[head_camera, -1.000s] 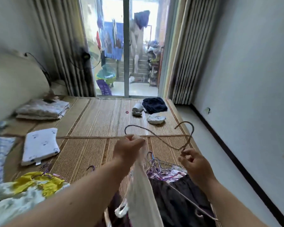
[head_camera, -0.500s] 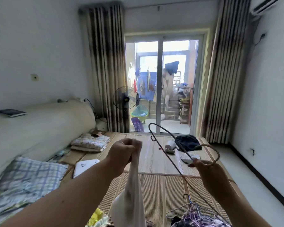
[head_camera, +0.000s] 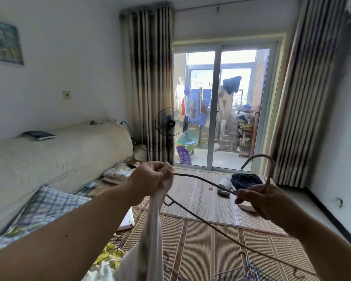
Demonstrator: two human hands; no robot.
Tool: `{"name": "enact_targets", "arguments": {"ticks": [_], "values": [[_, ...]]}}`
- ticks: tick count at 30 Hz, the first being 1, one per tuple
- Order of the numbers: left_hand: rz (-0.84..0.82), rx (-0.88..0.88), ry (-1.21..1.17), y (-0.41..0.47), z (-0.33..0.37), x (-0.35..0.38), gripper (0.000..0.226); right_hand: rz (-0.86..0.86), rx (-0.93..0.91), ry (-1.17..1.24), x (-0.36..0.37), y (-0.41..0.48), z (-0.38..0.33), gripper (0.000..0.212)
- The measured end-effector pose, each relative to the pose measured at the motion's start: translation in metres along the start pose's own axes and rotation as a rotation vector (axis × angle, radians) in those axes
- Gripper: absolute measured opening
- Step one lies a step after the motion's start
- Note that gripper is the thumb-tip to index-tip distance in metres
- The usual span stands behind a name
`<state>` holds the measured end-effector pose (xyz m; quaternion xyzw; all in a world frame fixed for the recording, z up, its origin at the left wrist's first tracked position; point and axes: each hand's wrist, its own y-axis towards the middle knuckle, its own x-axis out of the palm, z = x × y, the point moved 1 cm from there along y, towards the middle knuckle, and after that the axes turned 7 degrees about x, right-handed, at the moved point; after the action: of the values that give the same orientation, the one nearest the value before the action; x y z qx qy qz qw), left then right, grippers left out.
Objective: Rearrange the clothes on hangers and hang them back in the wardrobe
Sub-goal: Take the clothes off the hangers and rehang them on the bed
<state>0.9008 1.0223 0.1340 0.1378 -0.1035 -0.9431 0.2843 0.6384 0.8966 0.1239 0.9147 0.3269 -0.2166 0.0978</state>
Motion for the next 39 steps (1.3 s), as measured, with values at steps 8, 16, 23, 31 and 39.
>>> {"name": "enact_targets", "arguments": {"ticks": [8, 16, 23, 31, 39], "values": [[-0.301, 0.066, 0.283, 0.005, 0.039, 0.021, 0.027, 0.012, -0.15, -0.185, 0.013, 0.02, -0.039, 0.023], [-0.008, 0.129, 0.284, 0.015, 0.024, 0.025, 0.022, 0.886, -0.404, -0.178, 0.007, 0.02, 0.02, 0.03], [-0.011, 0.013, -0.046, 0.017, 0.034, 0.037, 0.018, 0.156, -0.347, -0.27, 0.087, 0.017, 0.07, 0.04], [0.061, 0.008, -0.004, 0.017, 0.03, 0.037, 0.015, -0.153, -0.156, -0.392, 0.127, 0.033, 0.074, 0.025], [0.163, -0.012, 0.046, 0.016, 0.008, -0.011, 0.023, -0.342, 0.355, -0.68, 0.087, 0.009, 0.168, 0.025]]}}
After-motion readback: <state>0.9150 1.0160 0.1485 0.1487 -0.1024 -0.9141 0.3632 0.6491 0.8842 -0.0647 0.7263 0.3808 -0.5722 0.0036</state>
